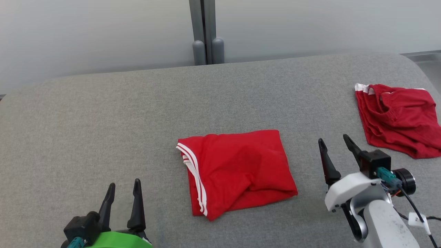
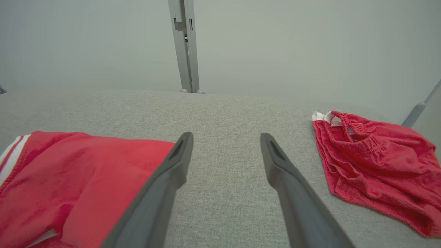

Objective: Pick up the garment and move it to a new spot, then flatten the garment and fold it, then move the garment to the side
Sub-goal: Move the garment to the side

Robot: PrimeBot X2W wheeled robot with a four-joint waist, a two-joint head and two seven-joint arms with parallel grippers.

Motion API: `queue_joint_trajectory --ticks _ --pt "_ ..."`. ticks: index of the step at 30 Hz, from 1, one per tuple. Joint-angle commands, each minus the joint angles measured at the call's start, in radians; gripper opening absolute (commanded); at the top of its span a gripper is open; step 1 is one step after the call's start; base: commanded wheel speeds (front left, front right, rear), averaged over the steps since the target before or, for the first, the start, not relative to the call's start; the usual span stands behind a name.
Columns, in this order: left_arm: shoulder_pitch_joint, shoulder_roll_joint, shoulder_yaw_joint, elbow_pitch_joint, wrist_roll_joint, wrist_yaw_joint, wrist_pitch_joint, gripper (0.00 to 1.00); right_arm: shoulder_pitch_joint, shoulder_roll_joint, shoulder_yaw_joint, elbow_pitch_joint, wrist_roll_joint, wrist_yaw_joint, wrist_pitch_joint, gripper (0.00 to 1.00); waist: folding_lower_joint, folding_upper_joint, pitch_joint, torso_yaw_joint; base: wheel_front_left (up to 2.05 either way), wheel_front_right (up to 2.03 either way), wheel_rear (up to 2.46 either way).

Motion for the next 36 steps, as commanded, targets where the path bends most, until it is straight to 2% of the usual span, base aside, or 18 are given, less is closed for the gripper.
queue_joint_trajectory --ticks 1,8,14,24,25,26,27,28,29,36 --pt "-0.007 0.001 0.006 0.0 0.002 0.002 -0.003 1.0 -0.024 -0.003 0.006 0.01 -0.011 -0.001 0.029 1.0 0.0 0.0 0.01 0.014 0.0 0.0 0.0" --pt "-0.024 0.001 0.013 0.003 0.003 0.003 -0.003 1.0 -0.139 -0.01 0.072 0.081 -0.011 -0.001 0.197 1.0 0.0 0.0 0.049 0.061 0.0 0.0 0.0" --pt "-0.039 0.001 0.017 0.004 0.001 0.002 -0.003 1.0 -0.195 -0.049 0.156 0.165 0.062 -0.001 0.328 1.0 0.0 0.0 0.088 0.104 0.0 0.0 0.0" --pt "-0.048 0.001 0.016 0.003 -0.007 0.005 -0.003 1.0 -0.219 -0.083 0.293 0.246 0.191 -0.001 0.435 1.0 0.0 0.0 0.123 0.127 0.0 0.0 0.0" --pt "-0.05 0.001 0.016 0.003 -0.006 0.005 -0.003 1.0 -0.22 -0.082 0.302 0.253 0.201 -0.001 0.44 0.94 0.0 0.0 0.125 0.126 0.0 0.0 0.0" --pt "-0.052 0.001 0.014 0.002 -0.006 0.006 -0.003 1.0 -0.225 -0.08 0.314 0.26 0.21 0.0 0.444 0.56 0.0 0.0 0.127 0.125 0.0 0.0 0.0" --pt "-0.053 0.001 0.013 0.001 -0.006 0.006 -0.003 1.0 -0.229 -0.079 0.322 0.266 0.217 0.0 0.444 0.32 0.0 0.0 0.13 0.122 0.0 0.0 0.0" --pt "-0.055 0.001 0.012 0.0 -0.004 0.006 -0.003 1.0 -0.235 -0.08 0.332 0.272 0.221 0.0 0.441 0.26 0.0 0.0 0.132 0.12 0.0 0.0 0.0" --pt "-0.056 0.001 0.011 0.0 -0.004 0.006 -0.003 1.0 -0.241 -0.081 0.34 0.278 0.223 -0.001 0.438 0.0 0.0 0.0 0.135 0.117 0.0 0.0 0.0" --pt "-0.07 0.001 0.011 0.002 0.009 0.003 -0.003 1.0 -0.325 -0.108 0.35 0.277 0.214 -0.001 0.368 0.0 0.0 0.0 0.135 0.072 0.0 0.0 0.0"
